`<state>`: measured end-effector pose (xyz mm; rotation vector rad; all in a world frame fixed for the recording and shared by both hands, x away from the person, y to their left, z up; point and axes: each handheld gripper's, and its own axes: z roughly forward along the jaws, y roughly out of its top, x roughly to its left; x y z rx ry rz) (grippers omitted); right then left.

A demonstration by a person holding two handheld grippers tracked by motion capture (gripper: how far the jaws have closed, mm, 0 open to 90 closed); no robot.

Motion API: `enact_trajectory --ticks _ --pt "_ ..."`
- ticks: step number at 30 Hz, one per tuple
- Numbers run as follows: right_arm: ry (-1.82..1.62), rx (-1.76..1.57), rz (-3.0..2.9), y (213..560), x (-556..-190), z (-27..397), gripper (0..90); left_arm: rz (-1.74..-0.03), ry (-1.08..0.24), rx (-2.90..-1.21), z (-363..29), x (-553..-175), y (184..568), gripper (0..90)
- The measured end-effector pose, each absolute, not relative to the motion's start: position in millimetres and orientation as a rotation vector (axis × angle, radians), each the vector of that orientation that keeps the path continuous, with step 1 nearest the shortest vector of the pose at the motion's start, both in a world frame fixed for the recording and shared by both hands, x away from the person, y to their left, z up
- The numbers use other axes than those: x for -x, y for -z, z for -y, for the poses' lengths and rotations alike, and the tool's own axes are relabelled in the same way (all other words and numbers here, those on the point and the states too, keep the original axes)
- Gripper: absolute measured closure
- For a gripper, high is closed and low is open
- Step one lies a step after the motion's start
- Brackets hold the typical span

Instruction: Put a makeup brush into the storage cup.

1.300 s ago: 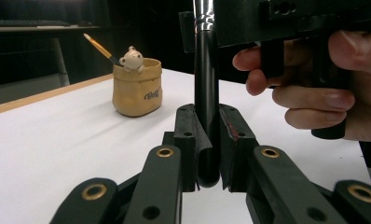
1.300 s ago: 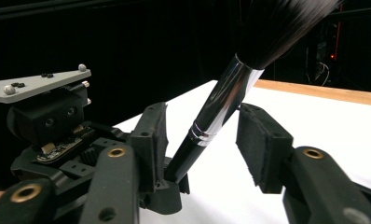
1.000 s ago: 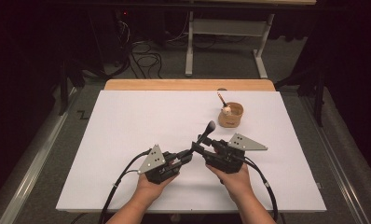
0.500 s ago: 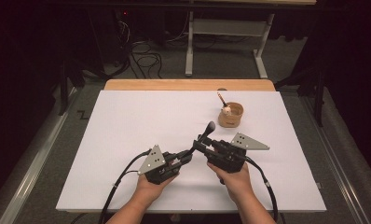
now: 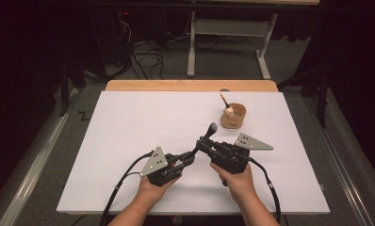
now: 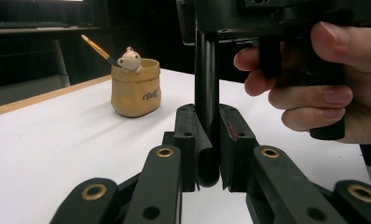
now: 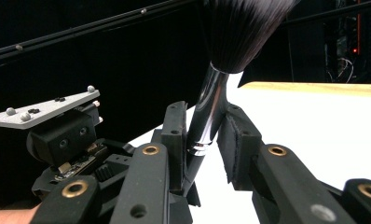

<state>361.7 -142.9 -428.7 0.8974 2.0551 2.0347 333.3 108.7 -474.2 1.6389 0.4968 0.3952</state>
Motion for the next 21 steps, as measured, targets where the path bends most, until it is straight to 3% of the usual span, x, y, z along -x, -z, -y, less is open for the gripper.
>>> enact_trajectory --ticks 21 --pt "-2.078 -0.892 -2.099 430.2 -362.4 140.9 79.2 -0.499 -0.421 -1.67 -106.9 -333.6 476.7 77.3"
